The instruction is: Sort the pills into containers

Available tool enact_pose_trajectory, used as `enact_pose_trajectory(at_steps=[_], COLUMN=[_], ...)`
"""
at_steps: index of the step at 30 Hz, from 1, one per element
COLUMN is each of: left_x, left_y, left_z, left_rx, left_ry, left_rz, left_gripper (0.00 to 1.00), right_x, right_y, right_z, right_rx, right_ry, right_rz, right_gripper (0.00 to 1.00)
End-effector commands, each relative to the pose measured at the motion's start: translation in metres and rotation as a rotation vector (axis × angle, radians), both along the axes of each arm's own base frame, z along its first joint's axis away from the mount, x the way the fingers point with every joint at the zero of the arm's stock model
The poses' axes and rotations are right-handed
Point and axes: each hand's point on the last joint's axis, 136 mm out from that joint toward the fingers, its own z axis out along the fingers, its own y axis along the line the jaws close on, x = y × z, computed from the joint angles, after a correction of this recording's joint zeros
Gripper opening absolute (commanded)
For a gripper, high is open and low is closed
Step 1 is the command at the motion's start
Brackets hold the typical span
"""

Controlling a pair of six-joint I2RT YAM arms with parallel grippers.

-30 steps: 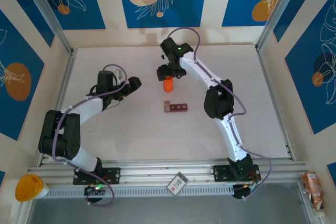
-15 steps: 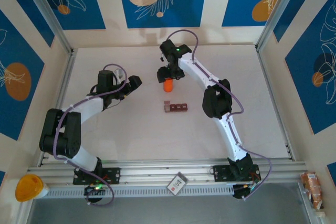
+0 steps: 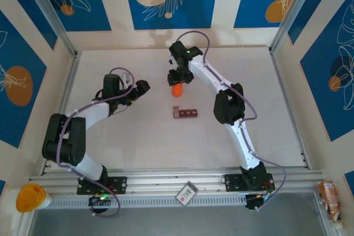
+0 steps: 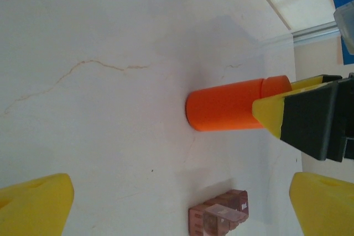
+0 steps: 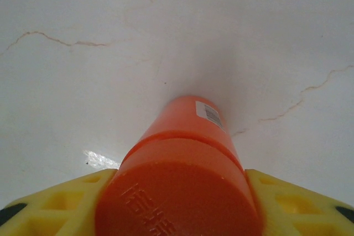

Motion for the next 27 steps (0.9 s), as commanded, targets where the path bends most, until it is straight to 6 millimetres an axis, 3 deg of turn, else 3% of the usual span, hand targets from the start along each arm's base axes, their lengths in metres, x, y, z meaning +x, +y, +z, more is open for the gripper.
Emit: enact_pose_trajectory(at_steps=[1,8,15,22,27], left_x=[0.007,0.014,0.022,0.030,0.028], left_y=[-0.004,-0.009,-0.016,-0.019,-0.036], left_z=[0.010,0.011,0.022,0.061,0.089], left_rx=[-0.024,-0.029,-0.027,0.048,0.162], left_ry=[-0.022,-0.024,-0.065,-0.223,-0.353], left_rz=[-0.045,-0.070,-0.125,-0.174,-0.275], left_gripper=[1.00,1.00,1.00,1.00,1.00], right_x=[-0.005,0.003,0.009,0.014,0.011], right_y=[0.003,-0.004,-0.019,-0.042,-0.050], right_z=[0.001,0.036,0.100,0.155,0.182], right_rx=[0.022,0.088,0.216,0.373,0.451], right_ry=[0.029,-0.035,-0.118,-0.162,-0.172], right_rz=[0.009,-0.033,-0.054,-0.084,-0.079], right_gripper=[0.39,0.36,0.36,0.36,0.36])
